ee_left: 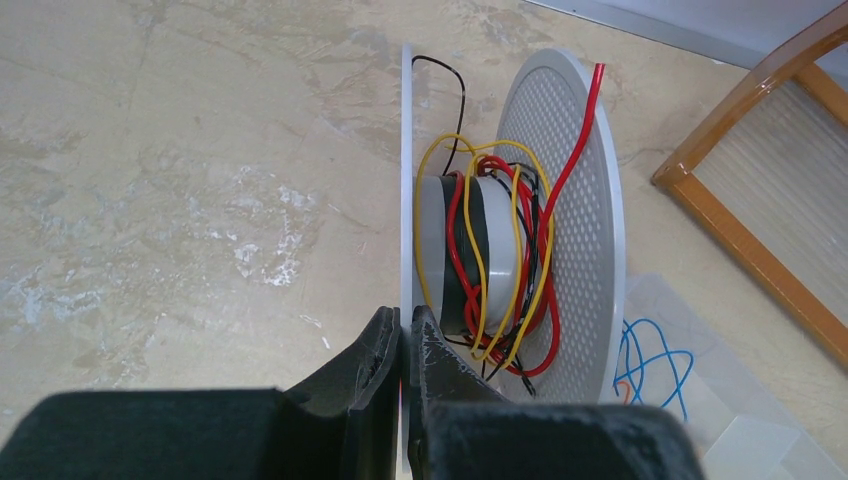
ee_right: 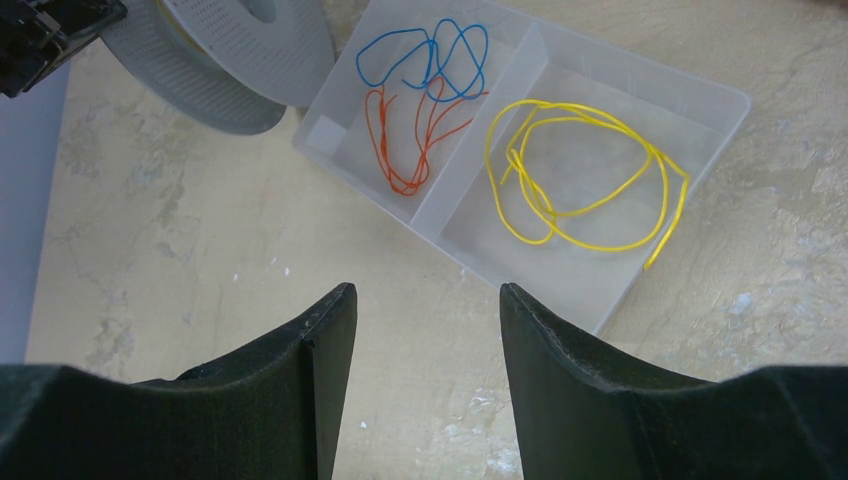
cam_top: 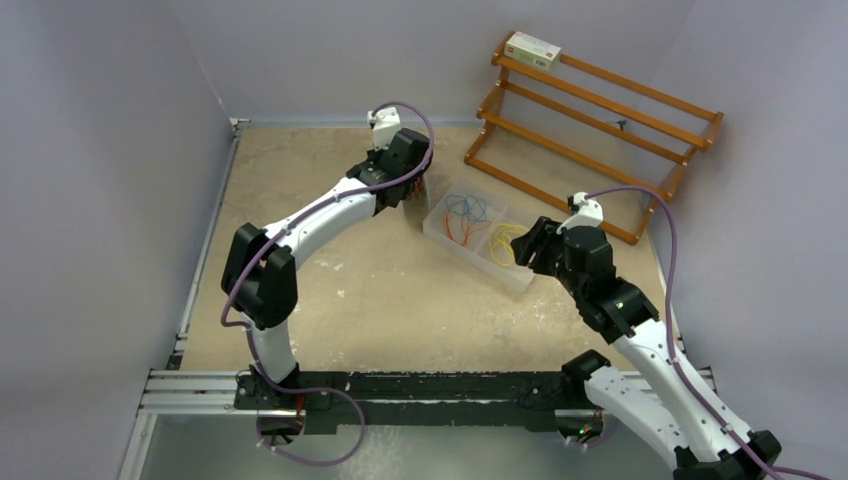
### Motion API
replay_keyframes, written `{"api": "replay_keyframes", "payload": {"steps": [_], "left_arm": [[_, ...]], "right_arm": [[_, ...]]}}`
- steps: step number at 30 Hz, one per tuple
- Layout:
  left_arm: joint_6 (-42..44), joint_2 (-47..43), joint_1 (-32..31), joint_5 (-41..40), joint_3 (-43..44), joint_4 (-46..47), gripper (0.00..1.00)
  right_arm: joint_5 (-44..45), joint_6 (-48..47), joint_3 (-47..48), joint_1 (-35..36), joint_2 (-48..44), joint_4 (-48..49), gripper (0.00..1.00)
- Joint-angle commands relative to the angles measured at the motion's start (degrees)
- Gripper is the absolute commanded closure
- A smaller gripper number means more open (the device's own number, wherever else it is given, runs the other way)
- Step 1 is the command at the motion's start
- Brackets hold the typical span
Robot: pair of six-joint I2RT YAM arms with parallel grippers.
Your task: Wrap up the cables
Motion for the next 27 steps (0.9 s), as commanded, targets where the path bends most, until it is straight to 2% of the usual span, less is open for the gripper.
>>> {"api": "replay_keyframes", "payload": {"steps": [1,6,16,20,27], "left_arm": [[-1.1,-0.8,0.0,-2.2,3.5,5.7,1.0],[-0.9,-0.8,0.0,-1.8,3.3,5.7,0.92],[-0.4,-0.4,0.0,-2.0,3.3,5.7,0.88],[-0.3,-0.5,0.0,-2.2,3.2,5.7,0.81],[-0.2,-0.9,0.0,-2.3,3.0,5.9,0.75]], "right_arm": [[-0.5,-0.8,0.5,-0.1,-0.4,1.0,0.42],[-0.5,-0.8,0.4,-0.1,-0.5,1.1,0.42],[-0.6,-0.9,0.4,-0.1,-0.5,1.2,0.42],[-0.6,-0.9,0.4,-0.1,-0.4,1.2,0.42],[-0.6,-0.9,0.3,-0.1,-0.3,1.3,0.42]]}}
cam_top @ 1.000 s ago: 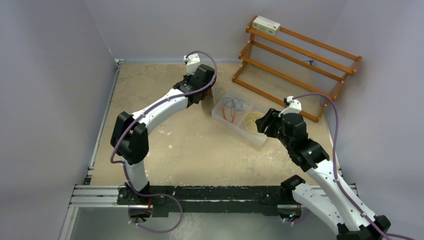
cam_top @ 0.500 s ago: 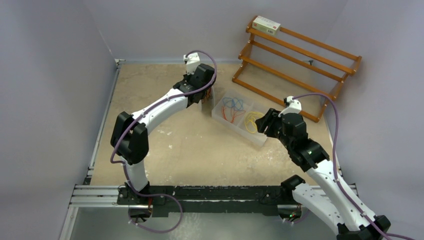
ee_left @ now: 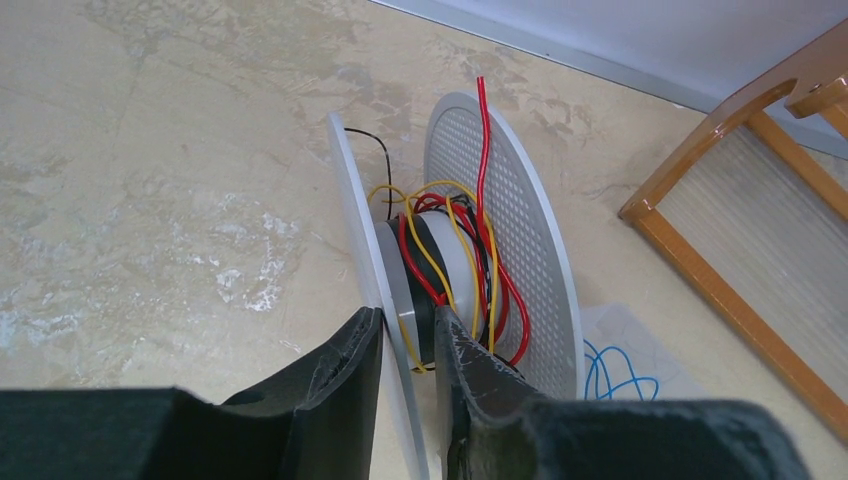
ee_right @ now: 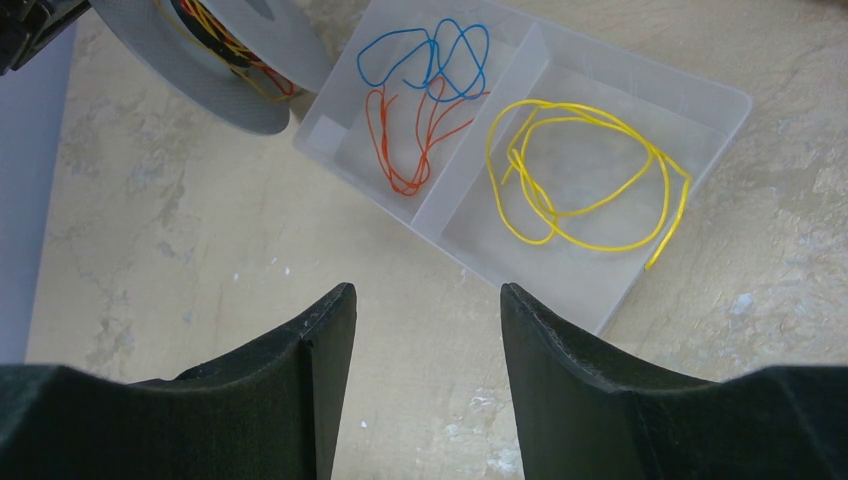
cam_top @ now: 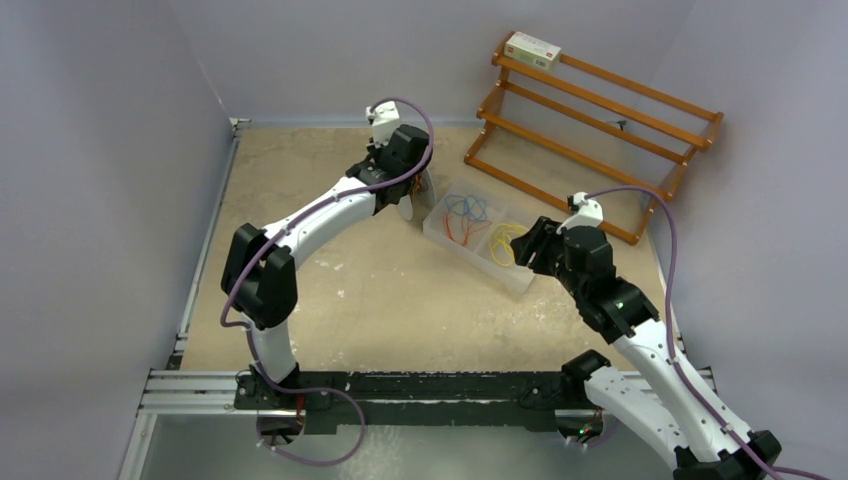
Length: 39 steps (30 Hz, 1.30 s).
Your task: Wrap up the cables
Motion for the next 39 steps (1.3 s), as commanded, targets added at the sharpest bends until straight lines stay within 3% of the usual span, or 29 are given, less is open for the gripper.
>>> {"api": "replay_keyframes", "payload": {"steps": [1,16,25,29,39], "left_arm": [[-0.2,-0.9,0.0,-1.3,2.5,2.6,0.74],[0.1,-4.9,0.0,0.3,-0.6,3.9,0.48],[1.6,-10.6,0.0,4.8,-3.4,3.4,0.4],[2.9,-14.2,0.0,7.4,-4.7,1.7,0.32],[6.4,-25.4,0.0,13.9,-12.2,-2.9,0.26]], "right_arm": [[-0.5,-0.8,0.3,-0.1,-0.3,1.3,0.42],[-0.5,-0.8,0.2,-0.1,-0.1,1.4,0.42],[-0.3,-0.4,0.5,-0.1,0.1,0.9,0.42],[-1.3,-0.2,0.1,-0.1,0.7,1.2,0.42],[1.3,-0.3,-0.4,-0.1,8.9,4.1,0.42]]}}
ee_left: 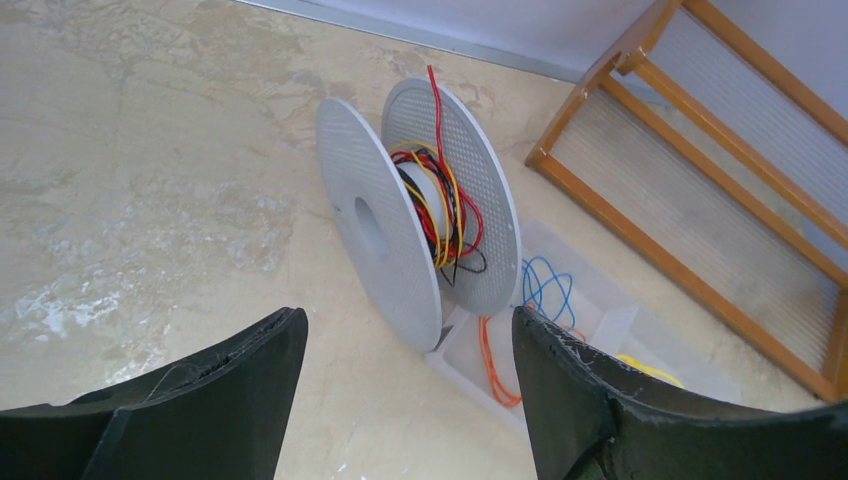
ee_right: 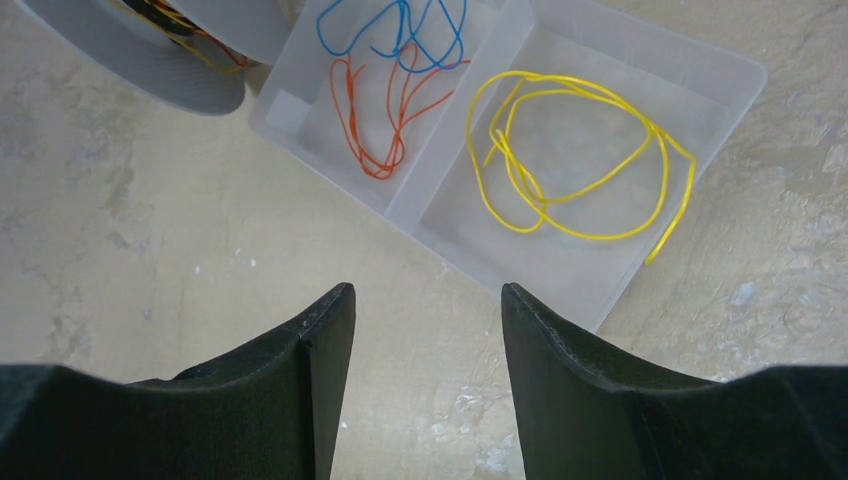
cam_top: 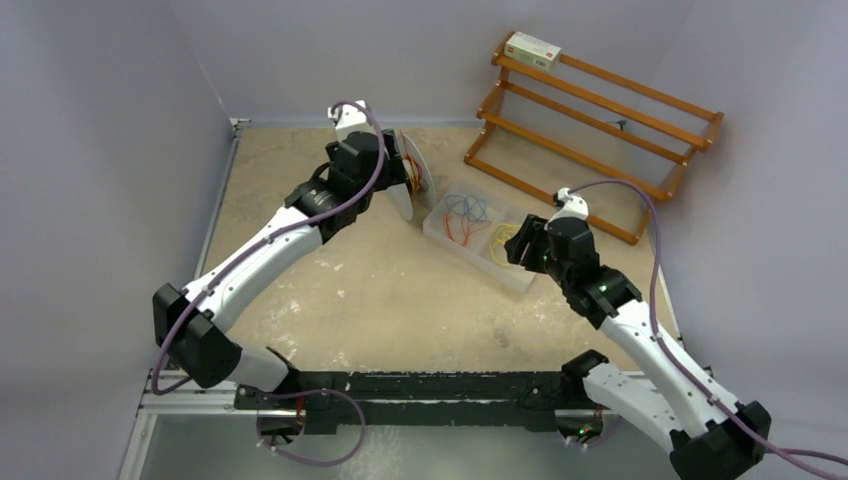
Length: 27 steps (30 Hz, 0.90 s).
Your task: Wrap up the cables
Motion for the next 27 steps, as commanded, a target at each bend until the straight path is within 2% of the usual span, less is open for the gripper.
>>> {"api": "replay_keyframes", "payload": {"steps": [1,6,13,21,27], "left_arm": [[2.8,-4.8,0.0,4.7,-2.0,-2.7,0.25],[4.8,-8.2,0.0,9.4,-6.0,-4.4,0.25],[8.8,-15.2,0.0,11.3,-12.9,-3.8,0.25],[11.8,-23.8,0.0,7.8,-22.1,0.5,0.24],[12.2,-27.1,0.0,4.9,-24.9,1.1,0.24]], "right_arm": [[1.6,-0.7,-0.4,-0.1,4.1,3.9,0.43],[3.9,-2.6,0.2,-0.2,10.4,6.5,0.48],[5.7,-5.1,0.9,-1.4,18.6,10.0,0.5],[5.4,-8.3,1.7,-4.0,26.0,14.7,0.57],[5.2,-10.2,3.8,-4.8,30.0,16.3,0.6]]}}
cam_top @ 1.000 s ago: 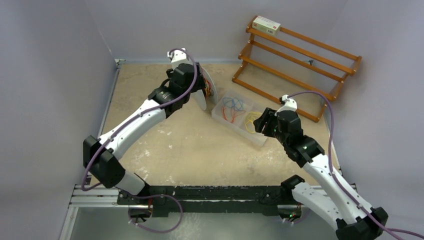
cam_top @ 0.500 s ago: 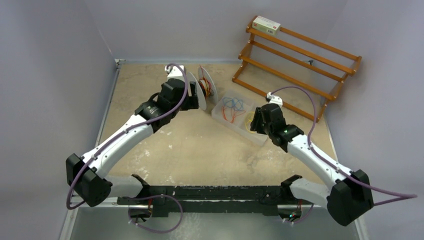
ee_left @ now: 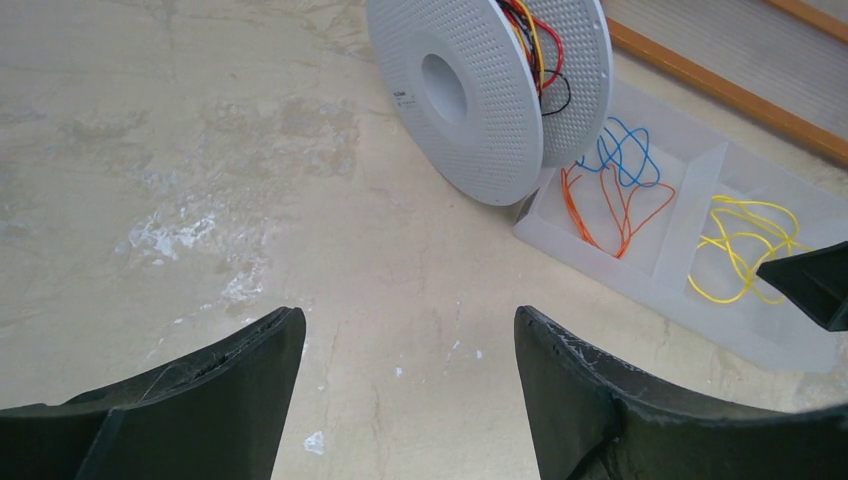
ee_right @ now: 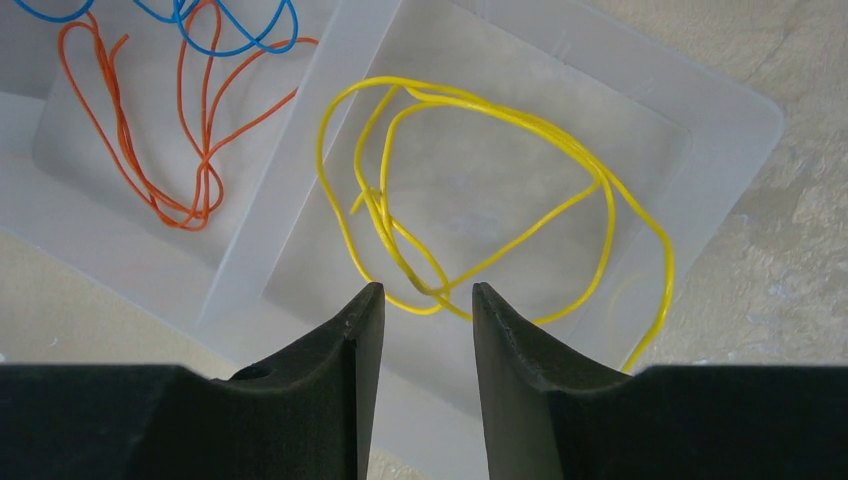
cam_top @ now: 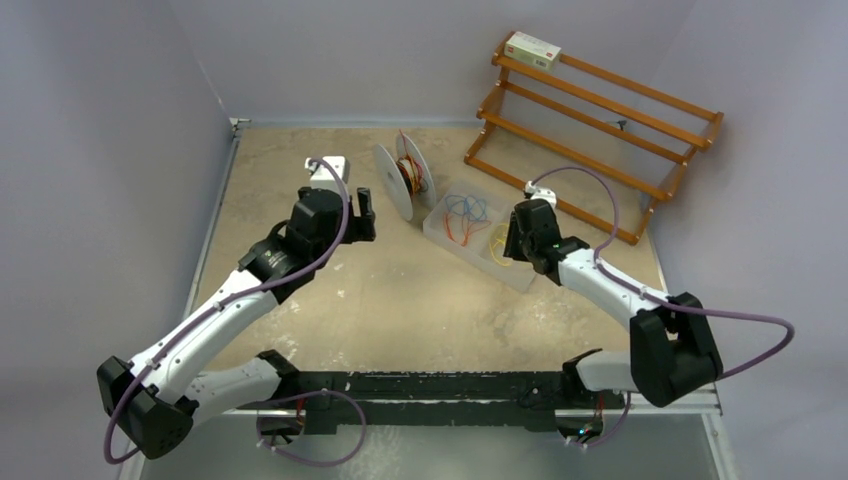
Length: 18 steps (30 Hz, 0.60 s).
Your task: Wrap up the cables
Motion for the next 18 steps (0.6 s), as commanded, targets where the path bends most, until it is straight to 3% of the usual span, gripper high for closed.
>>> {"api": "replay_keyframes", "payload": {"steps": [1,14,18], "left_arm": [[1.5,-3.0,0.0,-2.2,-2.0,3.8,0.24],[1.2,-4.4,0.0,-1.5,-3.0,2.8,0.24],[1.4,-4.4,0.0,-1.6,-3.0,2.8,0.24]], "right_arm": [[1.5,-2.8,3.9,-0.6,1.6,3.9,0.61],[0.7,-3.3,6.6,-0.8,8.9,5.7,0.75],[0.9,-3.2,6.9,-0.8,7.9,5.1,1.0]]}}
